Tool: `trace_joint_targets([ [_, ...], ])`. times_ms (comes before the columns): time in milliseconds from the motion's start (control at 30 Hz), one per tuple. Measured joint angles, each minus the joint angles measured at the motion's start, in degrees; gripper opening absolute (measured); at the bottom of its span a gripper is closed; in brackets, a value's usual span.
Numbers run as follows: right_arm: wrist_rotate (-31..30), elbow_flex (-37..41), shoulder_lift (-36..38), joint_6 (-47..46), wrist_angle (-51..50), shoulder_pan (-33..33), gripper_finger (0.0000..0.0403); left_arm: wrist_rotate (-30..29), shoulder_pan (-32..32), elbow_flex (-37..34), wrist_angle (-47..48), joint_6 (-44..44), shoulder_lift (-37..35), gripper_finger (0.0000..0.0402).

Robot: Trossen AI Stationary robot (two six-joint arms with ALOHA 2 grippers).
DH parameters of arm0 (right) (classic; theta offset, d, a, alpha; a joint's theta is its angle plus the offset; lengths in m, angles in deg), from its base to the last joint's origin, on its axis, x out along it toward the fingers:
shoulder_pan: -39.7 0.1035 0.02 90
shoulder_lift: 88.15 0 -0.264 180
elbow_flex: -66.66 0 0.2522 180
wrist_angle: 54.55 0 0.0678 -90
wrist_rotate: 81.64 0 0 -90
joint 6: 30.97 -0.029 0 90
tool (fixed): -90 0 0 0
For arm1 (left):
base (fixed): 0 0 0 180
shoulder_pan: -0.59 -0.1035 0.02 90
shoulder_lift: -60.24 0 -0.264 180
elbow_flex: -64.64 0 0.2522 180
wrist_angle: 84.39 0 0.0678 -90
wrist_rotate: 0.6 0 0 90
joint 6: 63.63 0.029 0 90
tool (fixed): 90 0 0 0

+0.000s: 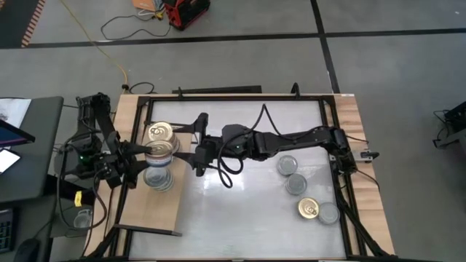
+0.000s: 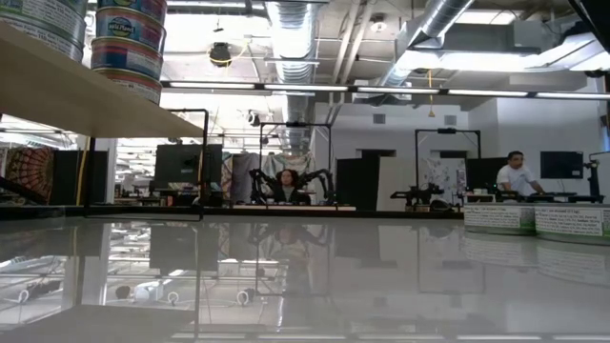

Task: Stack canned seafood by type on shelf
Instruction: Stack the green tuna can on top of the green tuna can on the shelf

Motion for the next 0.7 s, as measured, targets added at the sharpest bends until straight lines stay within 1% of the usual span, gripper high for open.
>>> trace_joint_targets([
  [100,-0.1,0.0,0.3,0.7,0.0,0.9,0.0376,0.5,0.0,0.0,0.0,1.0,0.0,0.02],
  [200,-1.2,0.0,0.5,4.8,0.2,1.7,0.0376,1.1,0.0,0.0,0.0,1.2,0.0,0.02],
  [267,-2.4,0.0,0.3,5.9,0.2,2.0,0.0376,1.2,0.0,0.0,0.0,1.4,0.0,0.02],
  [400,-4.2,0.0,-0.1,4.0,-1.6,1.9,0.0376,1.5,0.0,0.0,0.0,0.8,0.0,0.02],
  [533,-4.7,0.0,-0.1,2.6,-0.5,2.2,0.0376,2.4,0.0,0.0,-0.1,-0.5,0.0,0.02],
  [700,-5.7,-0.4,-0.1,-1.4,-0.5,1.9,0.0376,2.7,0.0,0.0,-0.1,-1.6,0.0,0.02],
])
